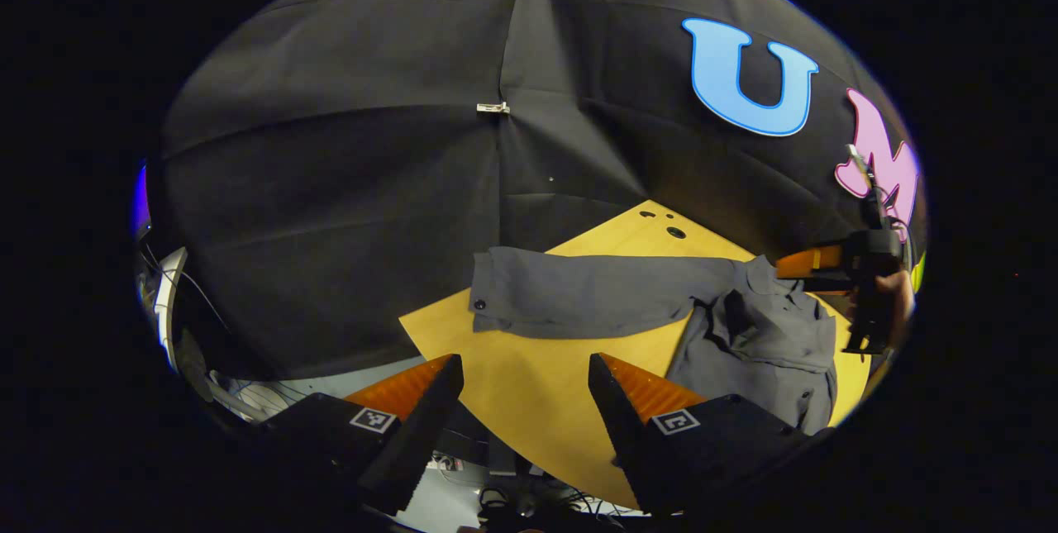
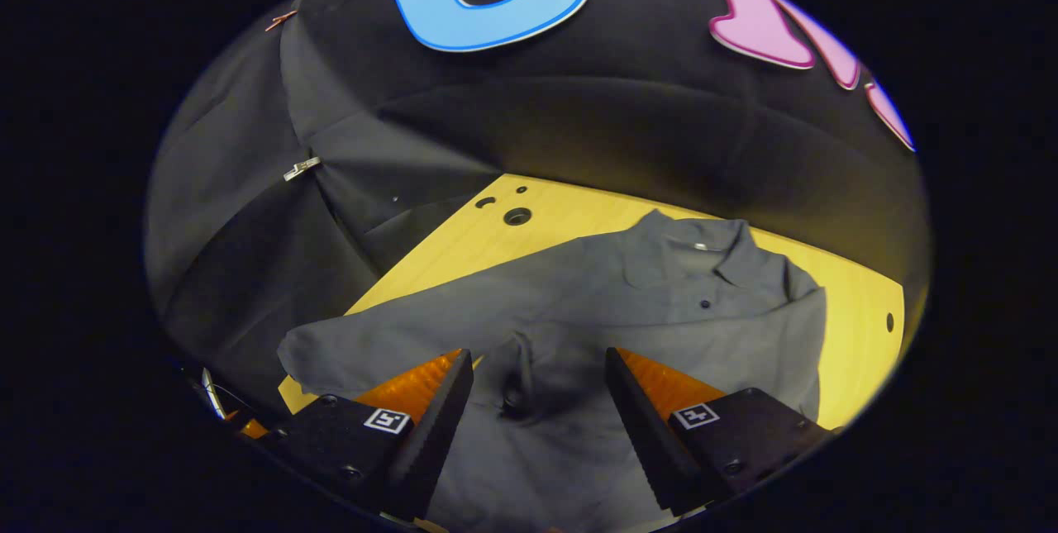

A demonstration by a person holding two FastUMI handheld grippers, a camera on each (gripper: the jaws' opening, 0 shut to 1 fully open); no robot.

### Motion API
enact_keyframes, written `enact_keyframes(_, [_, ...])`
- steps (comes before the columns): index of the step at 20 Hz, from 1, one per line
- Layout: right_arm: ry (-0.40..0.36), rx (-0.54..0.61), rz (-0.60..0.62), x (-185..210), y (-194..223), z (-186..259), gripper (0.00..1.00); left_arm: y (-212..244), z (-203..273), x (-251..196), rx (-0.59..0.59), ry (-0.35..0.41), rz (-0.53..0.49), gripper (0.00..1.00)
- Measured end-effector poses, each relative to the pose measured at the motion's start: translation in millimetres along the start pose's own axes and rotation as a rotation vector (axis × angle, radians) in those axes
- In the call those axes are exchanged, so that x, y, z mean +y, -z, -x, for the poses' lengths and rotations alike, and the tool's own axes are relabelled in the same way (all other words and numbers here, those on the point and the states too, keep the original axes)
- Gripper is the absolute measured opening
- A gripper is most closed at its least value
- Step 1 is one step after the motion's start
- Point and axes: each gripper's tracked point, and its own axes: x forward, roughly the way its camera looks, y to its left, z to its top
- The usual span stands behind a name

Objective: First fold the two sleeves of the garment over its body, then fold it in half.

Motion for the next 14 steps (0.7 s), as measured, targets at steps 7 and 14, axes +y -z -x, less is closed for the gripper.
enact_keyframes(7, [0.117, -0.076, -0.101, -47, 19, 90, 0.99, -11, -86, 26, 0.019, -0.025, 0.007, 0.96])
enact_keyframes(14, [0.269, -0.06, -0.179, -96, 76, 172, 0.99, -17, -160, 45, 0.063, -0.04, 0.008, 0.96])
